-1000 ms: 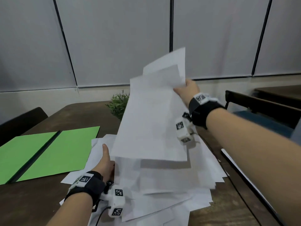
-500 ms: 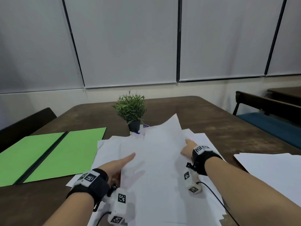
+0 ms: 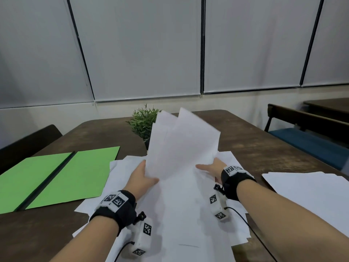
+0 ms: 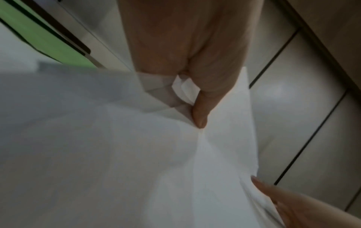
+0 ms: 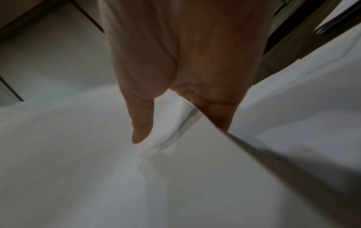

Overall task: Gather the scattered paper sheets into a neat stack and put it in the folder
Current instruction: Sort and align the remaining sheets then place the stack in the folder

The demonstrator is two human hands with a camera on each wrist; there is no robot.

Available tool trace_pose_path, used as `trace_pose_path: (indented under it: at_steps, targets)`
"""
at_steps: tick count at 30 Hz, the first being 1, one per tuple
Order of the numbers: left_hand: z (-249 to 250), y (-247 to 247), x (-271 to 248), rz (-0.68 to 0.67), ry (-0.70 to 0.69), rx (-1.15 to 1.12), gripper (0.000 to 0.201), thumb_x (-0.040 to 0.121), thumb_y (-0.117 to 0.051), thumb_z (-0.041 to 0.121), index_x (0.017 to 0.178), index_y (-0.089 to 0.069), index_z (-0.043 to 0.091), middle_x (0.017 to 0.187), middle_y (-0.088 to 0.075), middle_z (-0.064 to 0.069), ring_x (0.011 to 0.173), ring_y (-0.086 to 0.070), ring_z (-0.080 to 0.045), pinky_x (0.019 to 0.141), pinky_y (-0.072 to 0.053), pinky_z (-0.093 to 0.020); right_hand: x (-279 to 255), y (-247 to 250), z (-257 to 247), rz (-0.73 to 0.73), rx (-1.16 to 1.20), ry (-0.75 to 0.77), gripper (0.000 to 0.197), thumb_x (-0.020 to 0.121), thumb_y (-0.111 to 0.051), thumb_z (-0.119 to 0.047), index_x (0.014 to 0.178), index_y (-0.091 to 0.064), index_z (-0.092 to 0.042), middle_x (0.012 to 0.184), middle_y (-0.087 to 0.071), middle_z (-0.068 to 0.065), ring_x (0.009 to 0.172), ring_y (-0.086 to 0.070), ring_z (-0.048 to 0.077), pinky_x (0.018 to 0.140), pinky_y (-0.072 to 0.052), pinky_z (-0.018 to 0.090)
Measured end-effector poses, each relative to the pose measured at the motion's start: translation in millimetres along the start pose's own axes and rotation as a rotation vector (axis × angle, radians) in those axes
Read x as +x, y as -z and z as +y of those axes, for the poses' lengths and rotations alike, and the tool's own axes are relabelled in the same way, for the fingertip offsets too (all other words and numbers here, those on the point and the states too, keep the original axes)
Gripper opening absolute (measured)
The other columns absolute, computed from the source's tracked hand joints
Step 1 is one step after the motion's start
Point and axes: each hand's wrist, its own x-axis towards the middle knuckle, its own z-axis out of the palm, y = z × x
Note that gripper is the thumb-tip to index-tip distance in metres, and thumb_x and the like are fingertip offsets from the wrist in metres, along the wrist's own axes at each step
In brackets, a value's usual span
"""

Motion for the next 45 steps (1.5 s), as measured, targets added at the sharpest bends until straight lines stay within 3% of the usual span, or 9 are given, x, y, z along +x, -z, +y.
trace_pose_path:
  at_steps: [7,14,17,26,29,34,37,41,45]
  targets:
    - [59.8,20.2,13.2,0.209,-0.316,-0.095,0.051,0.084,-0.059,-0.003,0.129,-0.049,0.018,0.121,-0.063,-0.002,0.113,-0.06,-0.018,0.103,-0.045,-0.044,-83.6,25.8,-130.8,0.223,0.42,0.43,0.059,0.072,-0.078,-0.006,0.119,-0.044,-0.019,0.109,-0.065,0.003,0.1,-0.065,0.024,0.091,-0.053,0.05]
    - [125.2,30.8,22.8,0.292,-0.471,-0.121,0.034,0.095,-0.053,0.02,0.127,-0.042,0.021,0.13,-0.054,0.005,0.121,-0.052,-0.01,0.109,-0.038,-0.036,-112.2,28.3,-204.7,0.249,0.538,0.704,0.068,0.07,-0.069,-0.015,0.13,-0.037,-0.015,0.126,-0.06,0.006,0.112,-0.063,0.02,0.1,-0.049,0.046]
    - [129.1,28.6,20.2,0.302,-0.45,-0.184,0.046,0.097,-0.052,0.024,0.138,-0.031,0.017,0.132,-0.045,0.015,0.119,-0.043,0.002,0.104,-0.032,-0.017,-114.7,22.1,-198.9,0.189,0.51,0.636,0.084,0.066,-0.076,-0.022,0.137,-0.032,-0.021,0.131,-0.058,0.003,0.116,-0.06,0.02,0.102,-0.047,0.046]
    - [97.8,23.3,25.3,0.3,-0.364,-0.114,0.043,0.099,-0.047,0.017,0.14,-0.033,0.013,0.124,-0.052,0.008,0.113,-0.051,-0.009,0.091,-0.036,-0.017,-98.1,12.7,-160.7,0.085,0.427,0.551,0.037,0.085,-0.065,0.0,0.115,-0.052,-0.018,0.117,-0.065,0.008,0.107,-0.064,0.024,0.1,-0.048,0.048]
    - [101.2,27.1,27.5,0.335,-0.453,-0.118,0.042,0.097,-0.043,0.002,0.138,-0.04,0.01,0.126,-0.057,0.003,0.12,-0.054,-0.015,0.103,-0.041,-0.027,-98.6,14.3,-171.9,0.155,0.426,0.571,0.027,0.088,-0.059,0.002,0.096,-0.055,-0.024,0.11,-0.067,0.009,0.102,-0.065,0.027,0.098,-0.049,0.047]
    - [118.5,36.0,32.4,0.379,-0.537,-0.195,0.065,0.089,-0.057,0.005,0.145,-0.029,0.021,0.137,-0.048,0.016,0.123,-0.046,0.008,0.106,-0.035,-0.018,-109.1,20.5,-196.5,0.14,0.432,0.674,0.047,0.082,-0.055,0.008,0.114,-0.048,-0.024,0.098,-0.066,0.003,0.09,-0.066,0.022,0.083,-0.054,0.039]
    - [98.4,39.8,33.9,0.399,-0.424,-0.187,0.068,0.086,-0.067,0.021,0.144,-0.031,0.023,0.136,-0.049,0.013,0.123,-0.048,-0.002,0.106,-0.036,-0.026,-109.7,20.8,-187.3,0.029,0.456,0.611,0.054,0.082,-0.064,0.009,0.122,-0.038,-0.017,0.108,-0.062,0.007,0.099,-0.064,0.024,0.09,-0.052,0.039]
    - [53.7,30.8,28.0,0.336,-0.262,-0.29,0.045,0.09,-0.064,0.026,0.13,-0.045,0.017,0.122,-0.061,0.005,0.113,-0.058,-0.01,0.101,-0.045,-0.038,-98.4,12.9,-150.9,-0.064,0.437,0.45,0.072,0.067,-0.081,-0.011,0.129,-0.044,-0.012,0.12,-0.064,0.011,0.107,-0.065,0.027,0.095,-0.052,0.046]
    - [40.6,14.3,22.0,0.303,-0.234,-0.349,0.021,0.098,-0.05,0.019,0.119,-0.049,0.016,0.112,-0.063,0.007,0.114,-0.059,-0.015,0.088,-0.046,-0.024,-91.9,0.3,-134.3,-0.082,0.439,0.423,0.059,0.067,-0.074,-0.015,0.122,-0.054,-0.013,0.115,-0.068,0.009,0.105,-0.067,0.026,0.096,-0.051,0.048]
